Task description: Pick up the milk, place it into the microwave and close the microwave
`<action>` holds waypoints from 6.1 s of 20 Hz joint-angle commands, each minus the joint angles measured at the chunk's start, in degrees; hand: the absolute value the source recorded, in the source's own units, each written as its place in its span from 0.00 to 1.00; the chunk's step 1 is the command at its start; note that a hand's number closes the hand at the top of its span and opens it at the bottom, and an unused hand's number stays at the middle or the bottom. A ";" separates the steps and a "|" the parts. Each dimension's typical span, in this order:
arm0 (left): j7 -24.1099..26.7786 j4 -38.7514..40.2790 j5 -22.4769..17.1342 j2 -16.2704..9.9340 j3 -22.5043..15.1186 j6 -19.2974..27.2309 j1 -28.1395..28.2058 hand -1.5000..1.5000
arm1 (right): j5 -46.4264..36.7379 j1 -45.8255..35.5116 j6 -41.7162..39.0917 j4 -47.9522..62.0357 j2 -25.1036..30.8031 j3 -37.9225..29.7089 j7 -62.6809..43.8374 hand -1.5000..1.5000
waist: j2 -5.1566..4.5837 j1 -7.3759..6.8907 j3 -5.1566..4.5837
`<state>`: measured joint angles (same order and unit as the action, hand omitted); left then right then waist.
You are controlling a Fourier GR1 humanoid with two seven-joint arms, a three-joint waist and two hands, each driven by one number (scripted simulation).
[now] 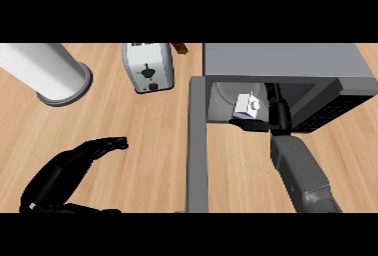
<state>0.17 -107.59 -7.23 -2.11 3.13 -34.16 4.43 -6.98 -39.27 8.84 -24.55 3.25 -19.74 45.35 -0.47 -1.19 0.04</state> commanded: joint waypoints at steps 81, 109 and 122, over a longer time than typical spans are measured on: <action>26.57 60.77 -40.32 2.12 -46.56 66.11 -57.37 1.00 | 37.60 51.79 -30.63 -102.00 16.30 15.02 -38.56 0.00 | -4.31 19.48 -0.34; 35.47 64.96 -48.04 2.11 -48.34 65.17 -59.47 1.00 | 45.28 48.12 -29.38 -103.74 20.95 10.98 -43.81 0.00 | -4.71 20.83 -0.19; 37.55 66.03 -50.80 2.12 -49.74 65.14 -60.53 1.00 | 51.12 45.98 -31.76 -103.91 23.35 10.97 -45.30 0.00 | -4.83 20.75 -0.01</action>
<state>39.64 -46.29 -56.70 0.01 -48.46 32.17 -51.53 42.17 7.33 -21.83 -128.26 25.76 -9.14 0.58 -4.53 19.10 0.03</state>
